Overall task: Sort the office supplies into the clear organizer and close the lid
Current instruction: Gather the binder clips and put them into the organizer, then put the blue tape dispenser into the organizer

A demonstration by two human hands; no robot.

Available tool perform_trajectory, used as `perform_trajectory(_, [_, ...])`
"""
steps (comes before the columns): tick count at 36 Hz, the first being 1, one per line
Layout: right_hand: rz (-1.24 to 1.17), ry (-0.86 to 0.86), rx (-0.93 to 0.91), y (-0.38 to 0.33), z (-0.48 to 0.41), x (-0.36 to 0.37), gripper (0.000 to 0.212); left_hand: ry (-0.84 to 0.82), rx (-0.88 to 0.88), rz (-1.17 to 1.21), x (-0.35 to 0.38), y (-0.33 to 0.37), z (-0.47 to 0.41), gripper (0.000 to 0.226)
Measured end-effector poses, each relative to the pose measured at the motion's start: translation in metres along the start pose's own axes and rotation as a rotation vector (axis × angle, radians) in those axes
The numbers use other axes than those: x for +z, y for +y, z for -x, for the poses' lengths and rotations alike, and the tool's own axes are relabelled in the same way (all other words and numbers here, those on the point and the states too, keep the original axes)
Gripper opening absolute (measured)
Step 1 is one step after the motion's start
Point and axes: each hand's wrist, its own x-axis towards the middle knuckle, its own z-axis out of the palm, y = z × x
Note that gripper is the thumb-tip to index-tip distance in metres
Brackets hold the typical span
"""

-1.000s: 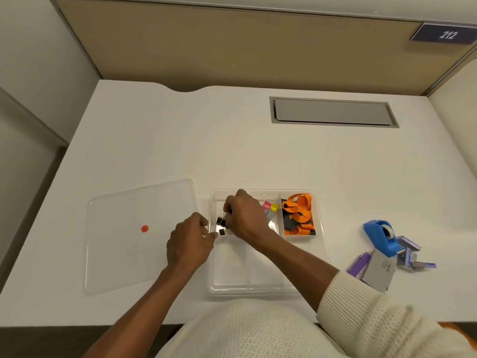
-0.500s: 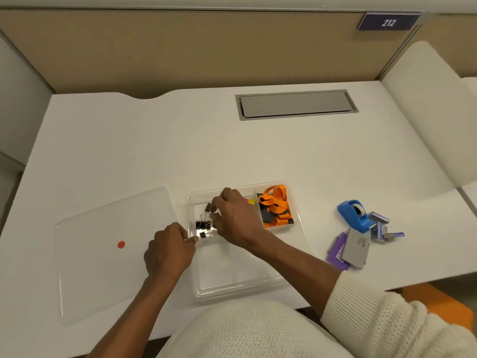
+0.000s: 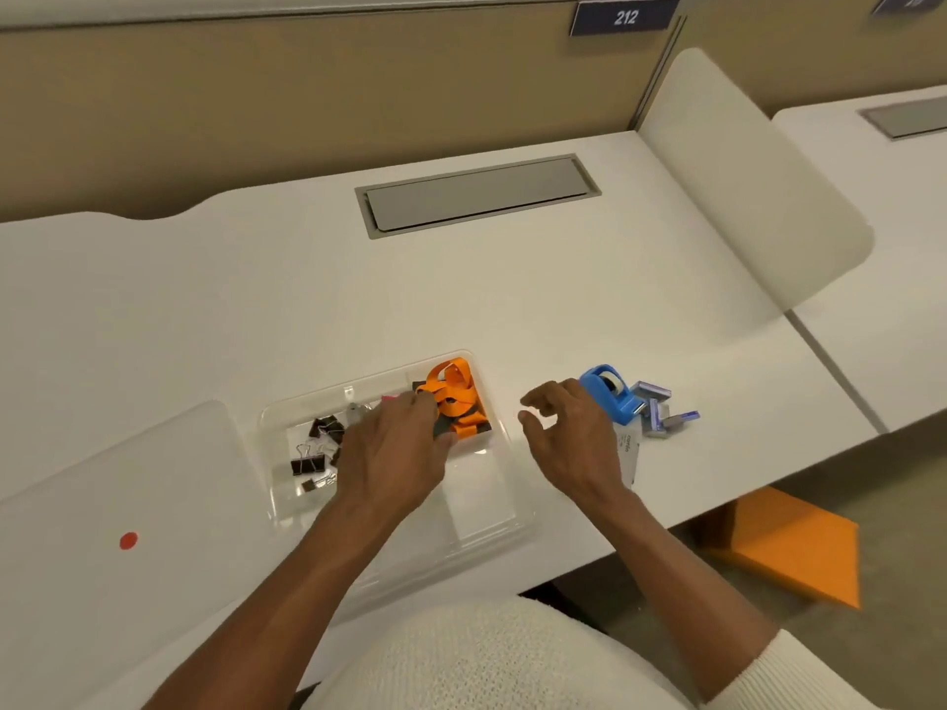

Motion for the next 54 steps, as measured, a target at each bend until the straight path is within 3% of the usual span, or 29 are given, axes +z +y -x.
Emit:
perform_trajectory(2, [0.024,0.03,0.053,0.026,-0.005,-0.011,0.02,-0.028,0.132,0.026,0.009,0.023,-0.013,0.032])
perform_trajectory(5, [0.075,0.044,0.127,0.062,-0.015,-0.027,0.028,-0.035,0.256,0.02,0.027,0.057,-0.025,0.053])
perform_trajectory(12, [0.154,-0.076,0.209,0.119,-0.043,-0.049,0.057,-0.177,0.349,-0.039,0.092,0.105,-0.044,0.091])
perform_trajectory(20, [0.222,-0.21,0.165,0.139,-0.061,-0.048,0.051,-0.18,0.415,0.098,0.117,0.141,-0.126,0.08])
perform_trajectory(27, [0.166,-0.236,0.124,0.148,-0.067,-0.051,0.044,-0.301,0.415,0.156,0.131,0.149,-0.163,0.069])
perform_trajectory(32, [0.19,-0.232,0.103,0.152,-0.066,-0.05,0.037,-0.281,0.451,0.15,0.135,0.158,-0.171,0.051])
perform_trajectory(38, [0.247,-0.274,0.047,0.146,-0.067,-0.05,0.049,-0.283,0.44,0.137,0.123,0.157,-0.173,0.041])
perform_trajectory(43, [0.214,-0.193,-0.04,0.127,-0.069,-0.054,0.048,-0.18,0.438,0.155,0.1,0.143,-0.167,0.048])
perform_trajectory(49, [0.118,-0.12,-0.115,0.082,-0.071,-0.064,0.063,-0.085,0.421,0.134,0.048,0.118,-0.147,0.056])
perform_trajectory(54, [-0.004,-0.193,-0.15,0.039,-0.06,-0.064,0.06,-0.096,0.365,0.105,0.004,0.086,-0.109,0.054])
